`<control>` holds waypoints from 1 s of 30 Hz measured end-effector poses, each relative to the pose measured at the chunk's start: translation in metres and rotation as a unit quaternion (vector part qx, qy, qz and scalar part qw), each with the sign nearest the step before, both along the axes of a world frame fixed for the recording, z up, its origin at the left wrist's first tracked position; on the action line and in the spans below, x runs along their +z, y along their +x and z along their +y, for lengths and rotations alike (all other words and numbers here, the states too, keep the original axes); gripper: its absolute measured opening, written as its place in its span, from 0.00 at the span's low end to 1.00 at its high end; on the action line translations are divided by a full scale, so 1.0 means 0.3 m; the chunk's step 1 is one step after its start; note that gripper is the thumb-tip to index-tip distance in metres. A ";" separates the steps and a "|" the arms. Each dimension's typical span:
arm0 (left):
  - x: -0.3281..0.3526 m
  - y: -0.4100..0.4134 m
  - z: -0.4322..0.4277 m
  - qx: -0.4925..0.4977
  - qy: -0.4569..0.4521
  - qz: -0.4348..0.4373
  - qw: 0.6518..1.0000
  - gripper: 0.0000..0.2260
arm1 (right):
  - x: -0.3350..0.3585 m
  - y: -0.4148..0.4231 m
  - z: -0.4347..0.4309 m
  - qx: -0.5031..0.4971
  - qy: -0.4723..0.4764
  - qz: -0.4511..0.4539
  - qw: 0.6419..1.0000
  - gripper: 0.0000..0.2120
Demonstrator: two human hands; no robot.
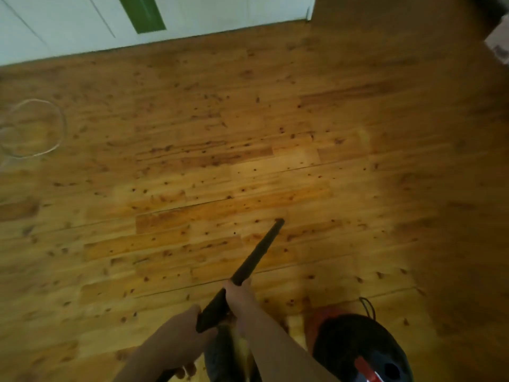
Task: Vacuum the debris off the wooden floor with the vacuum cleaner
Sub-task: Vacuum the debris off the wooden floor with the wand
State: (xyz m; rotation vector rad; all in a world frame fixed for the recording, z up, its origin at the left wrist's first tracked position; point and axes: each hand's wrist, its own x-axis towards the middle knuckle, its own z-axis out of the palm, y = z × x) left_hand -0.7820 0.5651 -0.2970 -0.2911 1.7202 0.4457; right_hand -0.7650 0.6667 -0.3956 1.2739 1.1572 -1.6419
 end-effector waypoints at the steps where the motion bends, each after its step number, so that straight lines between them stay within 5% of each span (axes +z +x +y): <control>1: 0.006 0.011 -0.030 0.014 -0.010 0.001 1.000 0.12 | 0.006 0.005 -0.031 0.012 -0.008 0.001 1.000 0.38; 8: -0.033 0.082 -0.253 0.054 -0.098 0.073 0.991 0.14 | 0.020 0.000 -0.236 0.036 -0.117 -0.014 0.992 0.42; 20: -0.127 0.140 -0.460 0.132 -0.113 0.094 0.980 0.17 | -0.040 -0.019 -0.443 0.124 -0.100 0.022 0.987 0.43; 25: -0.167 0.182 -0.582 0.173 -0.096 0.147 0.969 0.18 | -0.072 -0.031 -0.573 0.155 -0.101 0.029 0.982 0.39; 30: -0.196 0.237 -0.729 0.208 -0.091 0.176 0.958 0.21 | -0.104 -0.018 -0.763 0.184 -0.035 0.043 0.981 0.25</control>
